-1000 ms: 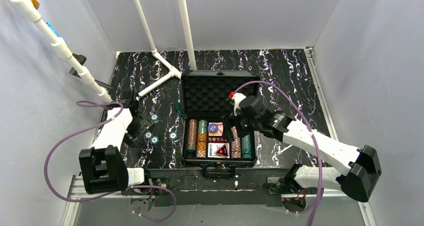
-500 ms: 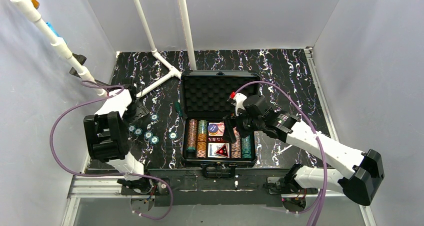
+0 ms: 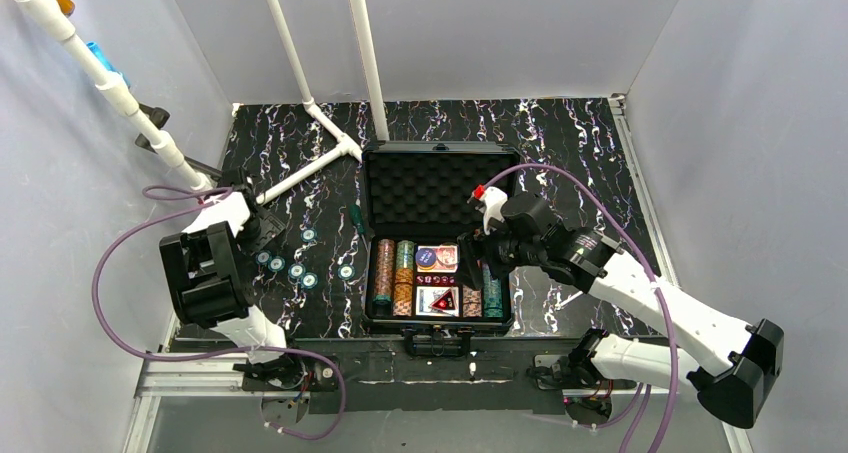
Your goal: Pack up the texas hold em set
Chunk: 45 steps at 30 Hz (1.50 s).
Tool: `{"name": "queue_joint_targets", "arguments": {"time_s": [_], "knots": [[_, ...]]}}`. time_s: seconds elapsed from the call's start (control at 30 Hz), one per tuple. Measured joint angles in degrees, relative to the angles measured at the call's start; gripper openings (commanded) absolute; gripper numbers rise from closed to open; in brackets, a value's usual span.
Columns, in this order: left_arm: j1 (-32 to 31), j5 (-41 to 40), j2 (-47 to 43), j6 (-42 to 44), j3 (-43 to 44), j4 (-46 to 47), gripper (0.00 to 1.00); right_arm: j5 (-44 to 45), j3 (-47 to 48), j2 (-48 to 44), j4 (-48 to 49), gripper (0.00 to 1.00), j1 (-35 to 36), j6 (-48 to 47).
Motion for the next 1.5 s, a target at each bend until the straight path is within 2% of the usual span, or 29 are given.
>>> {"name": "queue_joint_targets", "arguments": {"time_s": [0.17,0.37,0.8,1.1,1.5], "knots": [[1.45,1.06,-0.04,-0.5,-2.01,3.33,0.67,1.25,0.0,-0.63,-0.47,0.89,-0.05,0.31],[1.53,1.9,-0.92,-0.67,-3.45,6.09,0.5,1.45,0.0,-0.83,-0.16,0.89,-0.25,0.7],[1.4,0.85,-2.3,-1.33,-5.39,8.63,0.3,1.22,0.0,-0.62,0.31,0.88,-1.25,0.33],[0.6,0.2,-3.7,-1.26,-6.63,9.25,0.28,-0.2,-0.08,0.21,1.4,0.88,-2.35,-0.42],[-0.47,2.47,-8.58,-1.2,-8.18,5.34,0.27,-2.2,-0.48,0.64,2.68,0.88,-2.75,-0.39]]}}
